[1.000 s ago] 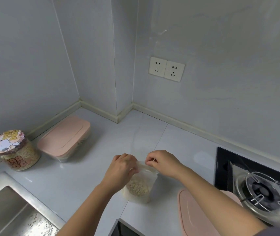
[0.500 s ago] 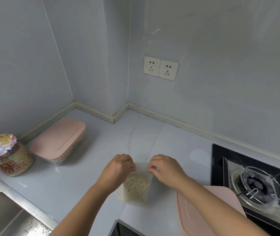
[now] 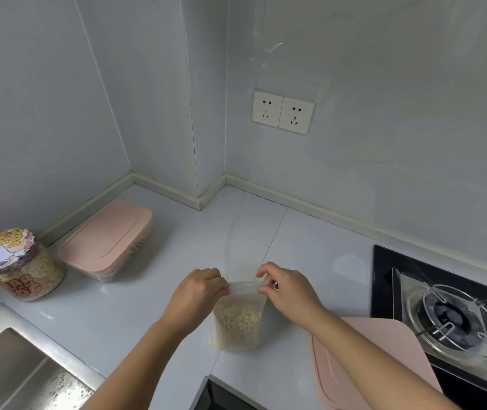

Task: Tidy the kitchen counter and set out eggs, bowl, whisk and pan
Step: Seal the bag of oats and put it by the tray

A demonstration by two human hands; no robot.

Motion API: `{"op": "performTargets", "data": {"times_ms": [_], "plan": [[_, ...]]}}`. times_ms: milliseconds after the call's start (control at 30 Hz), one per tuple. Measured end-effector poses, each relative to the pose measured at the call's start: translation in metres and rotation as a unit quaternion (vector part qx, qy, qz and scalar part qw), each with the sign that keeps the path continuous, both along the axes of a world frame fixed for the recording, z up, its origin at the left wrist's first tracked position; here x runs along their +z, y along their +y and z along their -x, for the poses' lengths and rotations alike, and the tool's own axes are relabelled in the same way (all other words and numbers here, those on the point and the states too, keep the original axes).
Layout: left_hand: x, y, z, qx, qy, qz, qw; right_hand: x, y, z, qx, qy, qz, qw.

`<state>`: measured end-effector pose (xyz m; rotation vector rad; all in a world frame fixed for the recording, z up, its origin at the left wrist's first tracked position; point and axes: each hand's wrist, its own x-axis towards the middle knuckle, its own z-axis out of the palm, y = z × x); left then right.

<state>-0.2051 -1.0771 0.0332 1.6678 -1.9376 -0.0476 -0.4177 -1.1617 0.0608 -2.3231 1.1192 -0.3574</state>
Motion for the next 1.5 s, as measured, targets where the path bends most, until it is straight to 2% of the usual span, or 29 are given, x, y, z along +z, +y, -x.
{"op": "performTargets", "data": {"times_ms": [133,300,400,567,633,733,867,1067,1167,1367,1500], "plan": [[0.005,0.002,0.003,0.026,0.003,0.035,0.999,-0.004,0.003,0.001,-0.036,-0.069,0.019,0.997],[-0.022,0.010,0.005,0.031,0.021,-0.029,0.999,-0.031,0.014,0.000,-0.056,-0.043,-0.049,0.996],[-0.027,0.016,-0.001,0.024,0.066,-0.047,0.996,-0.035,0.016,0.001,-0.092,-0.054,-0.075,0.991],[-0.030,0.021,-0.005,0.048,0.169,-0.061,0.983,-0.036,0.024,-0.003,-0.165,-0.126,-0.139,0.968],[-0.026,0.019,-0.001,0.059,0.248,-0.056,0.965,-0.034,0.026,-0.005,-0.189,-0.154,-0.157,0.957],[-0.017,0.018,0.005,0.079,0.380,-0.074,0.919,-0.030,0.030,-0.007,-0.206,-0.212,-0.182,0.938],[0.008,0.014,0.012,0.072,0.498,-0.075,0.861,-0.012,0.036,-0.008,-0.202,-0.305,-0.183,0.912],[0.058,-0.003,0.039,0.032,0.474,0.009,0.880,0.030,0.048,-0.002,-0.198,-0.432,-0.127,0.870],[0.078,-0.006,0.060,0.026,0.473,0.058,0.879,0.049,0.054,0.005,-0.199,-0.466,-0.092,0.857],[0.116,-0.002,0.138,-0.013,0.486,0.095,0.869,0.089,0.082,0.063,-0.237,-0.550,-0.059,0.798],[0.127,0.006,0.211,-0.053,0.479,0.085,0.872,0.097,0.104,0.145,-0.207,-0.485,-0.132,0.839]]}}
